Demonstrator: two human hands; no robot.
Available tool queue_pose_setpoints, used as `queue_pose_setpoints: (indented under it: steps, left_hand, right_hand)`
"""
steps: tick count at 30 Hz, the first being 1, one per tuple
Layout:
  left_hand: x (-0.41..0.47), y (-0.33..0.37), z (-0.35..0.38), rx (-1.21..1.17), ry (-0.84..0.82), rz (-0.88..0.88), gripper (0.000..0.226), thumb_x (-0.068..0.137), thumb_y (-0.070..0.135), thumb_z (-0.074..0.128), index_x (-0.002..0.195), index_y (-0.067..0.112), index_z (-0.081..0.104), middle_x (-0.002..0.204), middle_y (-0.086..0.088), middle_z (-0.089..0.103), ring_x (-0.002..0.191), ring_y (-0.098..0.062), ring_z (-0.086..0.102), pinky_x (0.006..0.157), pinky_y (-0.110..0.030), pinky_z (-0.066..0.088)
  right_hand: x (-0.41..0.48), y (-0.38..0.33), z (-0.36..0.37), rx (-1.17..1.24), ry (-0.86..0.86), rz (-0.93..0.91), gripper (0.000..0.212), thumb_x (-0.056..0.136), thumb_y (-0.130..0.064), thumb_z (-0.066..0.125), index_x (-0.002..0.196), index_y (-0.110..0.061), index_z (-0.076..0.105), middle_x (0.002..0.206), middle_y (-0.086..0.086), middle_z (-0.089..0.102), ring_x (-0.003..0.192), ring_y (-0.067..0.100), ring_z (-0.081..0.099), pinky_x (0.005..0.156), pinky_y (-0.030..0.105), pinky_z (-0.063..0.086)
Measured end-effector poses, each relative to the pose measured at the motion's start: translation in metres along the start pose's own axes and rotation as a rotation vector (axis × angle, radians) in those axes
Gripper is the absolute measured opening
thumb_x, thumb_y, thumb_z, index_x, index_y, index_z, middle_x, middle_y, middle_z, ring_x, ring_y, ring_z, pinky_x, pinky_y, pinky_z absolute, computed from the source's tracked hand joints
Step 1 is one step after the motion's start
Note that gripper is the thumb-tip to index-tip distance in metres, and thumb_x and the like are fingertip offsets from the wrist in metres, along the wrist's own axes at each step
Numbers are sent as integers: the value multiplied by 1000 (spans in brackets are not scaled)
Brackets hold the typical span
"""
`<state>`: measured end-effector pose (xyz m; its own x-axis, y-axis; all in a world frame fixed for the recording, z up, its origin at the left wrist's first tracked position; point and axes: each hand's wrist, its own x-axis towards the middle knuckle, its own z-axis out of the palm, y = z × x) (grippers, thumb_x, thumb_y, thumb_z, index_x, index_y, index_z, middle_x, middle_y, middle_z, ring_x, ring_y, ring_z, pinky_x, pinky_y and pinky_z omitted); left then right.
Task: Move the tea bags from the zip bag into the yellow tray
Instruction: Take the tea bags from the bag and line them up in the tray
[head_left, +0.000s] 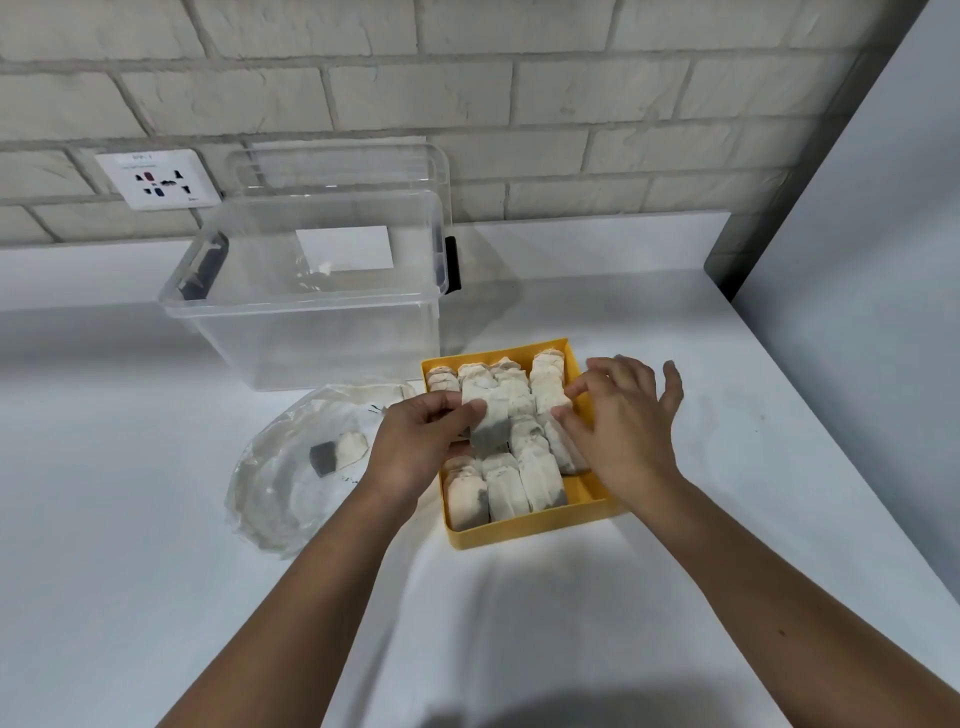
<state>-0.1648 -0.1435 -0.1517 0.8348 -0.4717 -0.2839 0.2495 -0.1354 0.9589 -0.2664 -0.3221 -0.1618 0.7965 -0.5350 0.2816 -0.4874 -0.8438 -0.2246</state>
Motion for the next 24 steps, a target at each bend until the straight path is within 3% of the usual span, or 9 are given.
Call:
queue_pose_setpoints:
  steps: [2,5,9,14,17,24]
  left_hand:
    - [-1,4,2,-8,-24,-1,16,87,18,75,89,2,75,92,-21,73,82,-23,69,78,-32,62]
    - [-5,10,9,-52,-60,-13,9,86,15,76,82,8,73,78,-7,71,72,-14,68,64,-22,58]
    - [-9,14,15,-95,-108,1,11,84,14,77,85,6,70,79,-9,68,73,-17,68,64,-23,57]
    - [-9,18,16,-40,-123,24,13,82,16,79,77,12,68,72,-1,67,70,-11,66,68,-24,59]
    - [-8,18,15,-41,-87,29,14,84,17,77,78,11,66,71,2,66,68,-7,65,65,-22,58]
    - [-3,2,6,76,-10,33,15,85,23,77,77,12,71,73,0,69,74,-14,67,73,-28,59]
  right_hand:
    - [1,-7,-12,282,79,-40,16,86,-46,66,92,-31,66,104,-14,65,107,15,56,106,43,25]
    - [4,-16,-27,552,63,-174,13,83,-45,69,91,-35,68,85,-20,65,82,4,58,94,46,41]
    - [8,-21,-39,432,47,-331,21,81,-54,65,96,-40,69,89,-22,62,84,-4,52,100,36,27]
    - [10,-21,-48,422,-7,-303,11,81,-42,73,89,-36,70,71,-25,57,79,-1,56,92,34,28]
    - [12,-9,-57,336,-14,-264,5,83,-39,72,85,-37,68,72,-24,57,76,-3,52,89,34,26]
    - [-2,20,-52,137,-378,-154,7,84,-41,72,86,-35,69,79,-16,64,84,1,52,91,31,26]
